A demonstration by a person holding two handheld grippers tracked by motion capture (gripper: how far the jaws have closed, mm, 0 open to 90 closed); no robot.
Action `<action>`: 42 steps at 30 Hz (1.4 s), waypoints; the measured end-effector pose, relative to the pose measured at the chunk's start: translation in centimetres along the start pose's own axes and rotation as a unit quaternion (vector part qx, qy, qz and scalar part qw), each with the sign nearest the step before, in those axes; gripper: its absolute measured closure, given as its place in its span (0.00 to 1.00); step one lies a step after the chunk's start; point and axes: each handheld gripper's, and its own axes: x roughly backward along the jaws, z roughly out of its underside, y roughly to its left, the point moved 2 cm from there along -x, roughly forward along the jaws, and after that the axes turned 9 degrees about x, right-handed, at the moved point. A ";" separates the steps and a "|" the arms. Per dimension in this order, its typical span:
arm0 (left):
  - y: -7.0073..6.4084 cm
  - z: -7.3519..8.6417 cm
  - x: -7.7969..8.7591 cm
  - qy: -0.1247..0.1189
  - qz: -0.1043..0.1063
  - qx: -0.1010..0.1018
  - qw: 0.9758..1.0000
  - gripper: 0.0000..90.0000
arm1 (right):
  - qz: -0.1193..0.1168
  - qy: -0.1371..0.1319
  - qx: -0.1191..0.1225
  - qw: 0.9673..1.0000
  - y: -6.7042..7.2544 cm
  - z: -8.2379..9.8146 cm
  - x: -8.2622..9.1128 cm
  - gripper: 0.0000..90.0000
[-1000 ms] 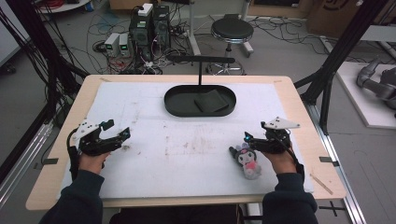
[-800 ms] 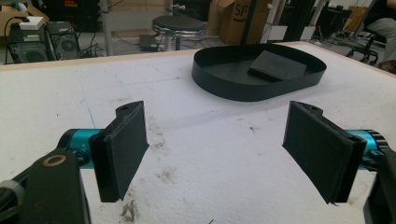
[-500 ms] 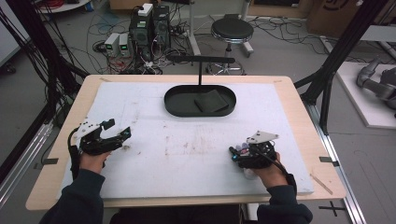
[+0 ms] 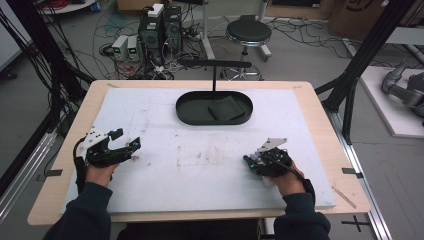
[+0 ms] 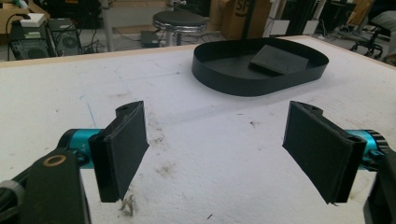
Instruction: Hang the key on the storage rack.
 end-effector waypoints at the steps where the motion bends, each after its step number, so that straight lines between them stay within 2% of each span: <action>1: 0.0 0.0 0.0 0.000 -0.001 0.001 1.000 0.24 | 0.000 -0.011 0.018 1.000 -0.4 -0.3 -0.2 0.56; 3: 0.1 0.0 0.0 -0.002 -0.002 0.002 1.000 0.24 | -0.010 -0.033 0.047 0.998 -1.4 -0.8 -0.7 0.56; 5: 0.1 -0.1 0.0 -0.002 -0.002 0.003 1.000 0.24 | -0.012 -0.039 0.070 0.997 -2.0 -1.5 -1.3 0.55; 7: 0.2 -0.1 0.0 -0.002 -0.003 0.003 1.000 0.24 | -0.012 -0.043 0.080 0.996 -2.5 -2.2 -1.9 0.54; 8: 0.3 -0.1 0.0 -0.002 -0.004 0.002 1.000 0.24 | -0.013 -0.040 0.074 0.996 -2.6 -2.3 -2.2 0.52; 10: 0.3 -0.1 0.1 -0.002 -0.004 0.004 1.000 0.24 | -0.011 -0.023 0.042 0.999 -2.7 -2.3 -2.9 0.48; 12: 0.4 -0.1 0.2 -0.004 -0.005 0.004 1.000 0.24 | -0.010 -0.012 0.015 1.000 -2.8 -2.0 -3.4 0.44; 14: 0.4 -0.1 0.3 -0.006 -0.006 0.006 1.000 0.24 | 0.006 -0.016 -0.004 1.000 -2.8 -1.6 -3.3 0.39; 17: 0.5 -0.1 0.4 -0.005 -0.007 0.004 1.000 0.24 | 0.043 -0.016 -0.009 0.999 -2.4 -1.2 -2.3 0.29; 21: 0.4 -0.1 0.3 -0.005 -0.006 0.004 1.000 0.24 | 0.053 -0.010 -0.027 0.998 -1.7 -0.1 -1.2 0.28; 24: 0.3 0.0 0.2 -0.003 -0.004 0.004 1.000 0.24 | 0.048 0.010 -0.039 0.998 -1.4 0.8 -1.5 0.29; 29: 0.1 0.0 0.0 -0.001 -0.002 0.003 1.000 0.24 | 0.042 0.013 -0.071 0.996 -1.8 1.0 -1.8 0.40; 31: 0.1 0.0 0.0 -0.001 -0.002 0.003 1.000 0.24 | 0.038 0.001 -0.075 0.996 -2.2 0.6 -1.5 0.43; 32: 0.2 0.0 0.0 -0.001 -0.003 0.003 1.000 0.24 | 0.033 -0.013 -0.080 0.996 -2.4 0.4 -1.3 0.43; 35: 0.2 -0.1 0.0 -0.002 -0.003 0.005 1.000 0.24 | 0.019 -0.056 -0.097 0.994 -3.6 -0.6 -0.4 0.43; 40: 0.4 -0.1 0.1 -0.004 -0.003 0.006 1.000 0.24 | 0.001 -0.101 -0.108 0.989 -6.1 -3.4 1.1 0.43; 42: 0.4 -0.1 0.1 -0.004 -0.002 0.005 1.000 0.24 | 0.001 -0.108 -0.111 0.988 -6.8 -4.4 1.6 0.43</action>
